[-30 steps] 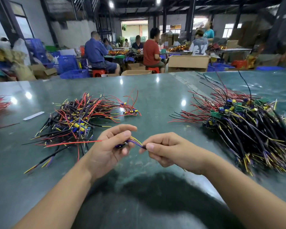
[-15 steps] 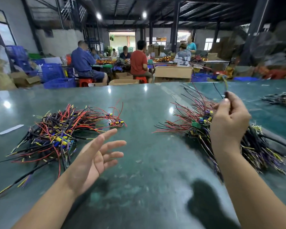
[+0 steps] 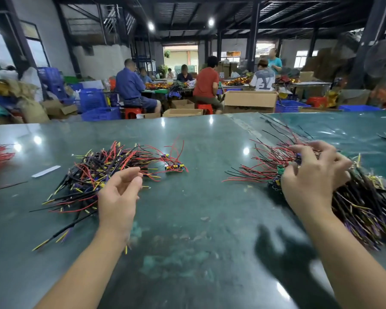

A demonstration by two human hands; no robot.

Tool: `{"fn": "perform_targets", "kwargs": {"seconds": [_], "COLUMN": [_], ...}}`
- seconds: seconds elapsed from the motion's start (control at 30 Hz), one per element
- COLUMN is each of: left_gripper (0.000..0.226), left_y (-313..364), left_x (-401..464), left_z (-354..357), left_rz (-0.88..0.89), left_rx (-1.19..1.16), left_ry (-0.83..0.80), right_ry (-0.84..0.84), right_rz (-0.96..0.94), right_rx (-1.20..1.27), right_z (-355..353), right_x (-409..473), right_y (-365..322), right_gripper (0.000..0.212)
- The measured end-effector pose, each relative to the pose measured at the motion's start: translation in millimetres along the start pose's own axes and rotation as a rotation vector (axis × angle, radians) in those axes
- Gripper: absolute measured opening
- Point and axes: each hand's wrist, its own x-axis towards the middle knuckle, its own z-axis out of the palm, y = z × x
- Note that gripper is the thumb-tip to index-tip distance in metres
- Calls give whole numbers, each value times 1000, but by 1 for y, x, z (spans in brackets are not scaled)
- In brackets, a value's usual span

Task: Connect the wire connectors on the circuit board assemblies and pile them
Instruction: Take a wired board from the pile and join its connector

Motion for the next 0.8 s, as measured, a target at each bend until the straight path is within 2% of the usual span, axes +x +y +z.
{"fn": "perform_targets", "kwargs": {"seconds": [0.1, 0.2, 0.33, 0.43, 0.57, 0.7, 0.8], "left_gripper": [37, 36, 17, 28, 13, 7, 13], "left_y": [0, -4, -12, -15, -10, 1, 10], "left_x": [15, 31, 37, 33, 33, 27, 21], "left_z": [-17, -40, -54, -55, -53, -46, -33], "left_rz": [129, 100, -73, -186, -160, -15, 121], "left_rx": [205, 441, 997, 1247, 1146, 947, 734], "left_ry": [243, 325, 171, -4, 39, 138, -25], "right_ry": [-112, -338, -640, -759, -770, -782, -801], "right_rz": [-286, -459, -502, -507, -478, -420, -306], "right_rx": [173, 298, 392, 425, 436, 451, 566], "right_z": [15, 28, 42, 46, 45, 45, 45], "right_x": [-32, -65, -96, -103, -100, -98, -98], "right_y": [-27, -44, -53, -56, -58, -59, -63], "right_gripper": [27, 26, 19, 17, 19, 22, 24]}}
